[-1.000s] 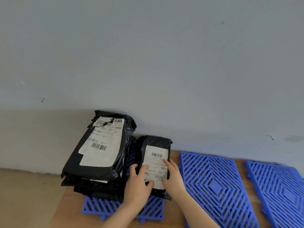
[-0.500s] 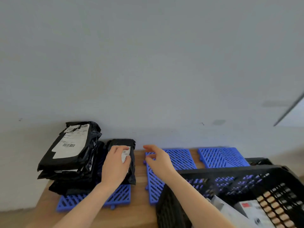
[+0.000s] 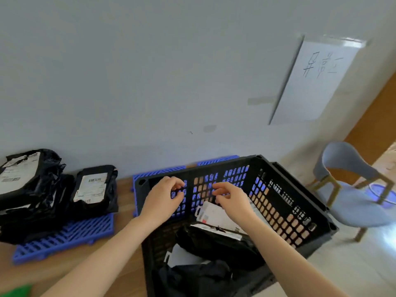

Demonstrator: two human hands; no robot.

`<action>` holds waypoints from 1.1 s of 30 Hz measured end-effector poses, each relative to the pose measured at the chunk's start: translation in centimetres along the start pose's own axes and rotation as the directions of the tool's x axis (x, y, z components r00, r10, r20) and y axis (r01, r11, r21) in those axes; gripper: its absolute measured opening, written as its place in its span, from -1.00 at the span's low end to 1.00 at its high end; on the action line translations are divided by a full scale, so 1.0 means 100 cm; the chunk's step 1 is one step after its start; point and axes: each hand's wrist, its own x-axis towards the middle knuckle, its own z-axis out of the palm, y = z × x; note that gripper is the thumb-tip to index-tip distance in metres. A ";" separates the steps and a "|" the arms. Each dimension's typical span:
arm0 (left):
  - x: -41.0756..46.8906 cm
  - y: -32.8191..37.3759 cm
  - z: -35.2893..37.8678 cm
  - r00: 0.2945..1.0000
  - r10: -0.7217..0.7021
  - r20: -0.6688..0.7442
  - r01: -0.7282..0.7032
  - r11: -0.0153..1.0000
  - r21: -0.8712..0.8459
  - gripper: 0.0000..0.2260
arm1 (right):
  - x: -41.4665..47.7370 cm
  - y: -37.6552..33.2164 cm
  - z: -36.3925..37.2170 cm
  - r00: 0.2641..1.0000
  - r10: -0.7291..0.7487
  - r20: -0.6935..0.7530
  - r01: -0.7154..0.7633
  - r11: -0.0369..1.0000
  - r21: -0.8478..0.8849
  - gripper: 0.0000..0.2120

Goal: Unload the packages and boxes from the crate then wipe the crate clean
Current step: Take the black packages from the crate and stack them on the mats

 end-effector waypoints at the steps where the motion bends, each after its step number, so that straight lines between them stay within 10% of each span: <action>1: 0.003 0.005 0.010 0.994 -0.010 0.111 0.009 1.000 0.003 -0.82 | 0.000 0.007 -0.008 1.000 0.013 0.009 -0.013 1.000 -0.017 -0.74; 6: 0.019 0.013 0.052 0.715 -0.165 0.680 0.054 0.982 0.182 -0.46 | 0.019 0.043 -0.019 0.973 0.076 0.216 -0.025 0.973 -0.230 -0.71; 14: 0.032 -0.004 0.091 0.483 -0.315 0.817 0.002 0.933 0.359 -0.31 | 0.064 0.096 -0.005 0.720 0.414 0.557 -0.031 0.821 -0.571 -0.44; 27: 0.005 0.021 0.071 0.747 -0.322 0.582 0.153 0.934 0.322 -0.54 | 0.085 0.107 -0.016 0.544 0.373 0.752 -0.001 0.896 -0.444 -0.03; 33: -0.026 0.047 0.055 0.884 -0.319 0.341 0.203 0.921 0.334 -0.61 | 0.079 0.097 -0.033 0.627 0.154 0.763 0.012 0.978 -0.207 -0.30</action>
